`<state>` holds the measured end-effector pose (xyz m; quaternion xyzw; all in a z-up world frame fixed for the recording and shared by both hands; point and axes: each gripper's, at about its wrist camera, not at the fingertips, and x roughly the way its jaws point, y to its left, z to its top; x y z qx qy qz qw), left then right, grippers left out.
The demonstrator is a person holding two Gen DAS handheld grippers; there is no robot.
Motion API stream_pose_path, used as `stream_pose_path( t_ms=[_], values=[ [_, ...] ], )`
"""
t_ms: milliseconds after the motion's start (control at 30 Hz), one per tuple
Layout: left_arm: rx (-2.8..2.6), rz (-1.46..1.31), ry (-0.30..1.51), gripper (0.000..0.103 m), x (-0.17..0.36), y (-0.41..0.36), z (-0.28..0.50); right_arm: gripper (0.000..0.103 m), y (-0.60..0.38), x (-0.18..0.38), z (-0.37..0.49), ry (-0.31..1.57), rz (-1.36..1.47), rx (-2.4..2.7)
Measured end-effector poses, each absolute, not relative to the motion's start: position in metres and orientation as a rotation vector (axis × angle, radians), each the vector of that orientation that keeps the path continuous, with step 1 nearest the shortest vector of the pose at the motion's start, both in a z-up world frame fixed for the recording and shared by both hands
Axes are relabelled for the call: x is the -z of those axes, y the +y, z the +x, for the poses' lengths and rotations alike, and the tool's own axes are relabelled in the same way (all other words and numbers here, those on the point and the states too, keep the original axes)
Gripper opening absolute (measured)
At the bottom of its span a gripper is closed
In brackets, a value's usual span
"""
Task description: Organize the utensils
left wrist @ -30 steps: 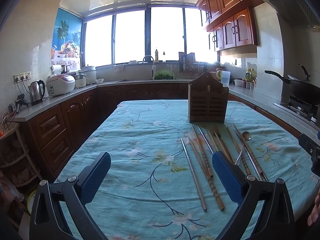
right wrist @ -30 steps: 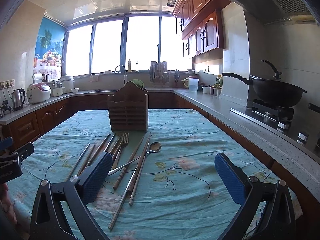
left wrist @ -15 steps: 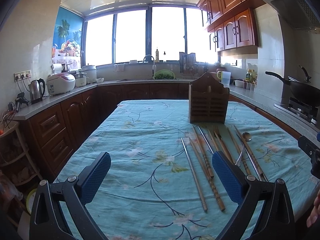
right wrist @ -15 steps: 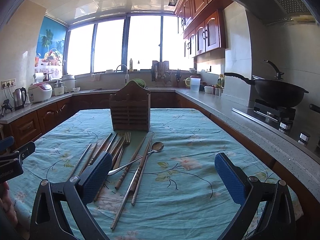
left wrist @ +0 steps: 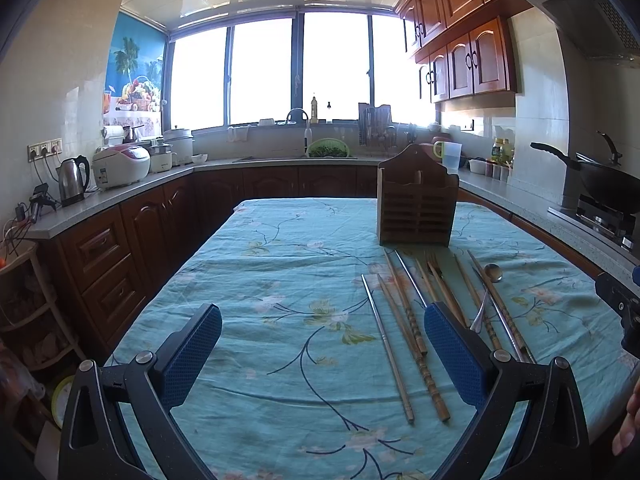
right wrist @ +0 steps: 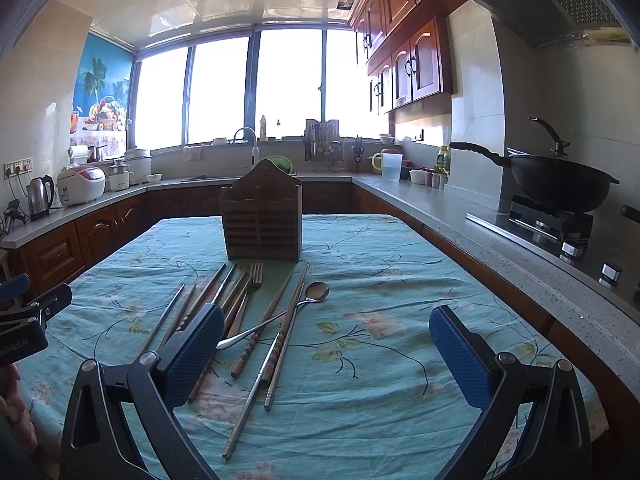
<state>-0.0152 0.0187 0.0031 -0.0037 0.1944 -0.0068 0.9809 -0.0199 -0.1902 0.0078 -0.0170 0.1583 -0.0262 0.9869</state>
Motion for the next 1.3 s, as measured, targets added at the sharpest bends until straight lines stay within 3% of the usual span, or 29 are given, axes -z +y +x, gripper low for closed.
stream_pose_path(
  t_ms=[400, 833, 967, 1133, 1300],
  values=[
    [0.020, -0.027, 0.428, 0.102, 0.000, 0.021, -0.006, 0.103, -0.194, -0.006, -0.015, 0.348, -0.018, 0.034],
    [0.089, -0.076, 0.618, 0.100, -0.016, 0.029, 0.053, 0.101, -0.214, -0.009, 0.028, 0.481, 0.099, -0.052],
    [0.128, -0.085, 0.693, 0.095, -0.023, 0.029, 0.084, 0.089, -0.216, -0.010, 0.055, 0.541, 0.140, -0.095],
    [0.174, -0.082, 0.776, 0.086, -0.027, 0.026, 0.124, 0.067, -0.218, -0.006, 0.092, 0.621, 0.193, -0.132],
    [0.204, -0.064, 0.855, 0.073, -0.025, 0.020, 0.157, 0.057, -0.216, -0.003, 0.126, 0.680, 0.211, -0.157]
  ],
)
